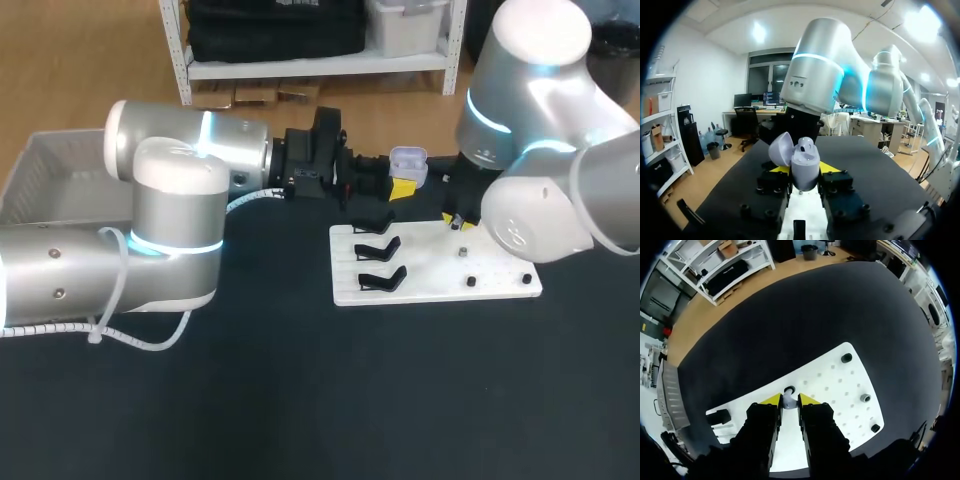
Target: Pick up each earbud case from the left stands, insert the matching earbuds, close the lid, and place the case in the box.
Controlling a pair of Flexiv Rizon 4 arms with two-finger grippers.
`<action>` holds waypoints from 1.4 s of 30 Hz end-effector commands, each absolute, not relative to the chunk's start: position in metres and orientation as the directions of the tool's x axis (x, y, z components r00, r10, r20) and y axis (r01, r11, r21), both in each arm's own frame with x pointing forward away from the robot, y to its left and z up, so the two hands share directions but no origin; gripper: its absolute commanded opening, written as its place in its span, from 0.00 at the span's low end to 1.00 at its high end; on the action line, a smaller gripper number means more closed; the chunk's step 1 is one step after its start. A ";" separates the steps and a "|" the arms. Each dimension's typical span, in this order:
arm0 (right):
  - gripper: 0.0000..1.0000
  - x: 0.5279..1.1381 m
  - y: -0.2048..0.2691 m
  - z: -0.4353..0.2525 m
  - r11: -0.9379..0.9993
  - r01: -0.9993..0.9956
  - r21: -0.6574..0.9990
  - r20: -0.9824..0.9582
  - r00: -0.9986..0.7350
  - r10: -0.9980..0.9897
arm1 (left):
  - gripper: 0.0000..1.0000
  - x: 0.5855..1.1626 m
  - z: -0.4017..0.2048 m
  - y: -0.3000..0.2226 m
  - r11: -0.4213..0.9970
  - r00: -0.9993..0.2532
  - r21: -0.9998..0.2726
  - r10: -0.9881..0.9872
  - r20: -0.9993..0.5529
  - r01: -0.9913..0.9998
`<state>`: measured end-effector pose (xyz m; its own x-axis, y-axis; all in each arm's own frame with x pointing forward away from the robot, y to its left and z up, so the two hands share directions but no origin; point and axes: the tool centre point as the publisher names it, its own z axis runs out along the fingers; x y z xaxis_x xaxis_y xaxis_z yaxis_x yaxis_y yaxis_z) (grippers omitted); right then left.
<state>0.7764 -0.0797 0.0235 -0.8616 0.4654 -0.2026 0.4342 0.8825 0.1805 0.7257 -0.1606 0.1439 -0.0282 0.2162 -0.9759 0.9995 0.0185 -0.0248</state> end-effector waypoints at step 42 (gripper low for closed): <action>0.00 0.703 -0.063 0.248 0.951 -0.242 0.194 -0.190 -0.960 -0.205 | 0.00 0.726 0.143 -0.160 0.019 -0.024 -0.021 0.210 -0.977 1.000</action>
